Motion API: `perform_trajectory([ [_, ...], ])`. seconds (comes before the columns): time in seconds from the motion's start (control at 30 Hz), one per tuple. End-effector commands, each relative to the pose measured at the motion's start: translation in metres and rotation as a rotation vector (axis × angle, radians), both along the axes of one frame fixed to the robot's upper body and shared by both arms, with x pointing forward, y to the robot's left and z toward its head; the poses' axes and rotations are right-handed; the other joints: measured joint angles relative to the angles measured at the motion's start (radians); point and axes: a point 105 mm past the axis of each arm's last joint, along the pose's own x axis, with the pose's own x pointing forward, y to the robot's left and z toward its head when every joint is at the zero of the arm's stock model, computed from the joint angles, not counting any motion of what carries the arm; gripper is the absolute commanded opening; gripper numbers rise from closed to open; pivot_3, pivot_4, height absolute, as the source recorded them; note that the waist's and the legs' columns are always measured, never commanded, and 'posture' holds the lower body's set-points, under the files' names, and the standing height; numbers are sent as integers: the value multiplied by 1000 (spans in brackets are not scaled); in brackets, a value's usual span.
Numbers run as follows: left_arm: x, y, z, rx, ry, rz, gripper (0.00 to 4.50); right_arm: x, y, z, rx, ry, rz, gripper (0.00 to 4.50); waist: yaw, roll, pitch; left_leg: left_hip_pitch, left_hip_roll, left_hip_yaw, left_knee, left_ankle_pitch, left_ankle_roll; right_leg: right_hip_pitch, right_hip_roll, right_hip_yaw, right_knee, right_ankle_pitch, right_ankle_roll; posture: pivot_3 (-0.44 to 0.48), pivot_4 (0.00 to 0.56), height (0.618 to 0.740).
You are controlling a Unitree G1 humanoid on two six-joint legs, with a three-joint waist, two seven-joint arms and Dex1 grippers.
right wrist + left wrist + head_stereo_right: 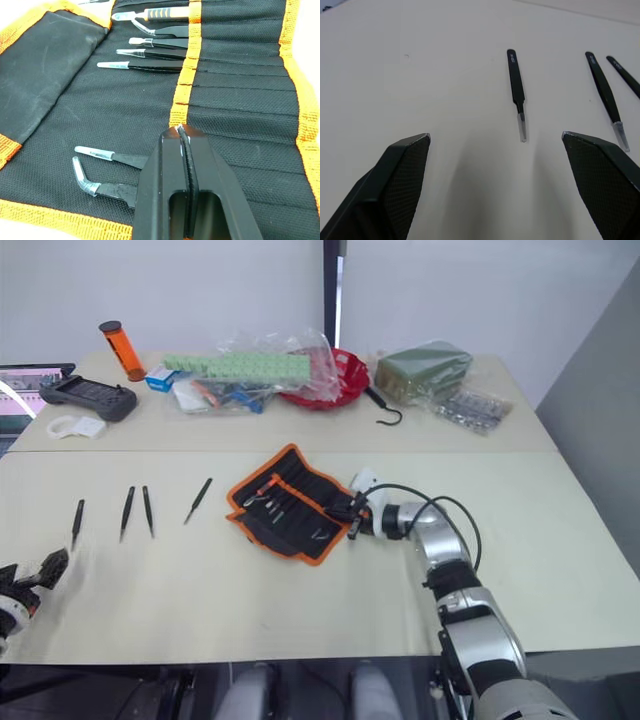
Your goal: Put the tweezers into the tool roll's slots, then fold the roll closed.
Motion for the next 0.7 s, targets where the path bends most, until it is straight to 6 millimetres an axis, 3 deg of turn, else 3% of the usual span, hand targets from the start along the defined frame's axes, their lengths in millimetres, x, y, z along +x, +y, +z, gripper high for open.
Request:
perform_trajectory([
  [0.03, 14, 6, 4, 29, 6, -16, 4485, -4, -7, -10, -22, 35, -24, 0, 0, 0, 0, 0, 0, 0, 0, 0, 0, 0, 0, 0, 0, 0, 0, 0, 150, 740],
  [0.4, 54, -7, -9, 34, 22, -83, 4485, -7, -11, -8, -21, 35, -43, 0, 10, 0, 0, 0, 0, 0, 1, 0, 0, 0, -1, 0, 0, 0, 0, 0, 150, 740],
  [0.53, 66, -17, -11, 71, 23, -102, 3381, -7, -10, -6, -23, 37, -41, 0, 11, 0, 0, 0, -1, 0, 1, 0, 0, 0, -1, -1, 0, 0, 0, 0, 150, 740],
  [0.7, 68, -18, -11, 68, 21, -76, 1658, -7, -9, -6, -25, 37, -39, 0, 10, 0, 0, 0, -1, 0, 1, 0, 0, 0, -1, 0, 0, 0, 0, 0, 150, 740],
])
